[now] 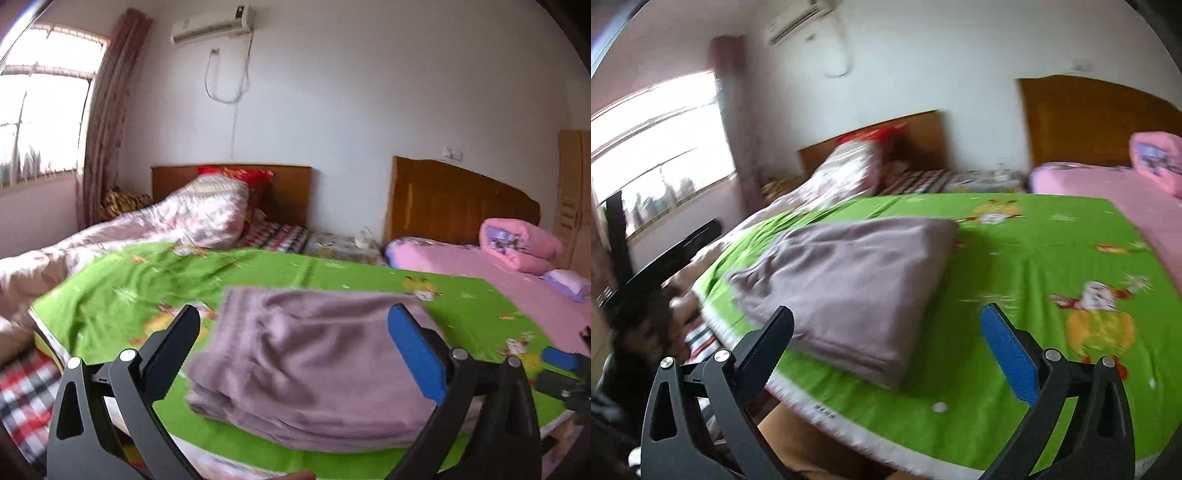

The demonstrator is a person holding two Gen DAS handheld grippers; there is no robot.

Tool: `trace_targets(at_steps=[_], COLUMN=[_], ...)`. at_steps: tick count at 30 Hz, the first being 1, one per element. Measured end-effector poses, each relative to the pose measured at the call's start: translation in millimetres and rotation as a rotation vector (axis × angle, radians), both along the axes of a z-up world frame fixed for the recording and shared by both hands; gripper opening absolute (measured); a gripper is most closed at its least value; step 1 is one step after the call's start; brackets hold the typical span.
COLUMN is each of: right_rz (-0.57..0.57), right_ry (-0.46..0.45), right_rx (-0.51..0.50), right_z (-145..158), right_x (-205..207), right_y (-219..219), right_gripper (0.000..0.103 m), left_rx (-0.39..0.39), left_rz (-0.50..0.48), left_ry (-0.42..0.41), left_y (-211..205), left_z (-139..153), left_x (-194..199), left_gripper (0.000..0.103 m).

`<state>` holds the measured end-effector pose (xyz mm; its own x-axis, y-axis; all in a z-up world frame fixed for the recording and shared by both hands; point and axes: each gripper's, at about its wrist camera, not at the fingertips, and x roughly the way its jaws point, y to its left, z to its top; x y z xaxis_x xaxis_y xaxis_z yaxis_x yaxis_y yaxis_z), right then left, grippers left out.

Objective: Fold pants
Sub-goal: 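Release the stack and press it flat with both tools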

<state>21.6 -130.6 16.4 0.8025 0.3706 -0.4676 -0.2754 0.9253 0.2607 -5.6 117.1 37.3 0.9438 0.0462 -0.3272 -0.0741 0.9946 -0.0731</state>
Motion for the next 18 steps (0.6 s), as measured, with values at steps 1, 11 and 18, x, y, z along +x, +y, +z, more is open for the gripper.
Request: trace_targets(at_steps=[1,11,18], right_rz=[-0.031,-0.098,-0.077], right_ry=[0.006,0.080,0.091], right_rx=[0.002,-0.029,-0.038], right_z=[-2,-27,-30], right_x=[3,3,3], right_y=[-2,-6,-4], right_gripper=[0.098,0.098,0.098], left_rx=[0.022,0.135,0.124], left_rz=[0.004,-0.049,-0.044], left_ry=[0.024,0.209,0.220], left_y=[-9,-62,-61], left_z=[-4,-51,-58], left_x=[2,0,1], left_gripper=[0.102,0.102,0.102])
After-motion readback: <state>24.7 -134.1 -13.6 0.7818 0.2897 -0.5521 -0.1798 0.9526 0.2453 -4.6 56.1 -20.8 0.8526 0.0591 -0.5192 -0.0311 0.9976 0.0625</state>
